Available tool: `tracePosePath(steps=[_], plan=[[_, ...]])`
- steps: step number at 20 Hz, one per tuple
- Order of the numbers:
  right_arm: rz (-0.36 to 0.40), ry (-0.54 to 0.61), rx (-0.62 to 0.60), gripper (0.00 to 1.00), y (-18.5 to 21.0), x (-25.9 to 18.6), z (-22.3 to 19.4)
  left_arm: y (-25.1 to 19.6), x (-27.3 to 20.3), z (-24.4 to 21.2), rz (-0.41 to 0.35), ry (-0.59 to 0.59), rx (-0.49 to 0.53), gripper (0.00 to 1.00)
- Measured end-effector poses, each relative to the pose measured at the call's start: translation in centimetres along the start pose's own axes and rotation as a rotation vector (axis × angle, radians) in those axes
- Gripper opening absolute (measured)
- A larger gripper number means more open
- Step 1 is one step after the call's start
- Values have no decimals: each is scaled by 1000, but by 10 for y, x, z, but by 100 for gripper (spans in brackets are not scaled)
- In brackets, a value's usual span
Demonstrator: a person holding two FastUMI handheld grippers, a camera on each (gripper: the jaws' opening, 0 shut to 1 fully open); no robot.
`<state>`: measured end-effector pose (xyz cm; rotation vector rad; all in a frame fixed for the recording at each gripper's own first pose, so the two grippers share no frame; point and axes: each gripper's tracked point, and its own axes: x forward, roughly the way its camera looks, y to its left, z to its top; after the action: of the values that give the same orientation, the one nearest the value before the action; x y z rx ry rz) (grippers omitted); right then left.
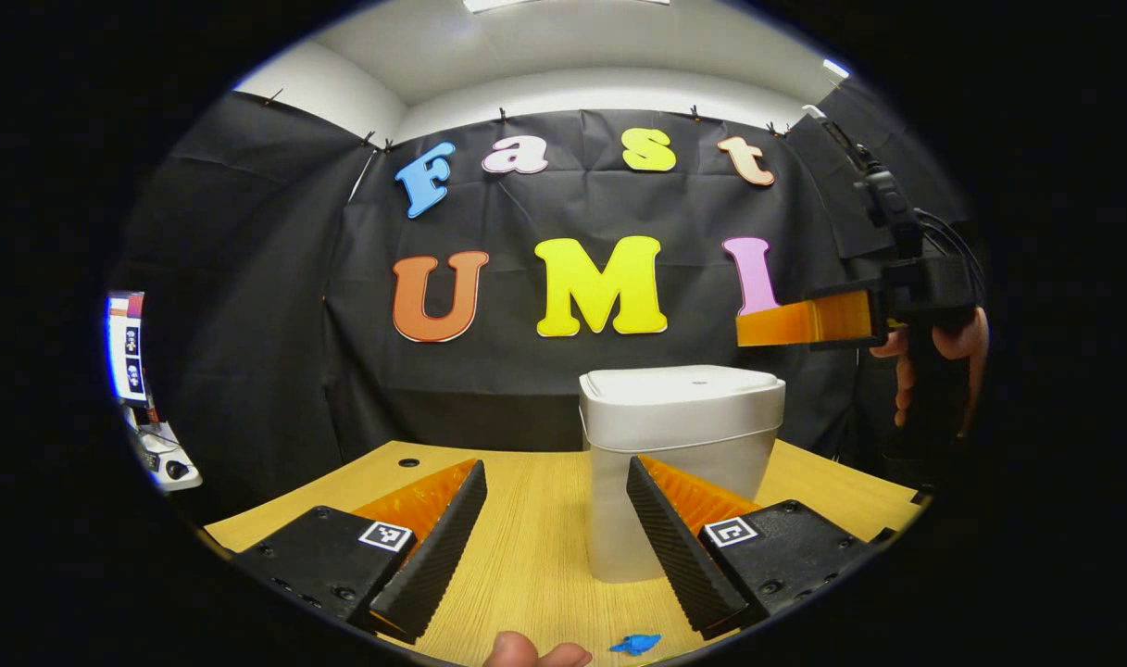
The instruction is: Press the lid of the desktop garbage bin to open it, pick up the crumpled paper on the desktop and throw it into the bin, then pick up the pop can on the desktop and drop it into the bin, and finally close the garbage bin lid.
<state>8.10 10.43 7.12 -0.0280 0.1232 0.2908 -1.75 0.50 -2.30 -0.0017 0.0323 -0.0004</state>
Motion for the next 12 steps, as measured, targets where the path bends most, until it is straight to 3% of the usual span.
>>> tracePosePath(steps=[5, 6, 8, 12], plan=[[19, 52, 60, 16, -1, 18, -5, 5, -1, -4, 3, 9, -7, 98], [20, 69, 59, 16, -1, 22, -7, 5, -1, -3, 4, 8, -10, 99], [15, 82, 63, 0, -5, 28, -13, 7, 1, -6, 5, 13, -11, 98], [68, 127, 48, 0, 8, 32, -25, 5, 3, -12, -1, 22, -19, 99]])
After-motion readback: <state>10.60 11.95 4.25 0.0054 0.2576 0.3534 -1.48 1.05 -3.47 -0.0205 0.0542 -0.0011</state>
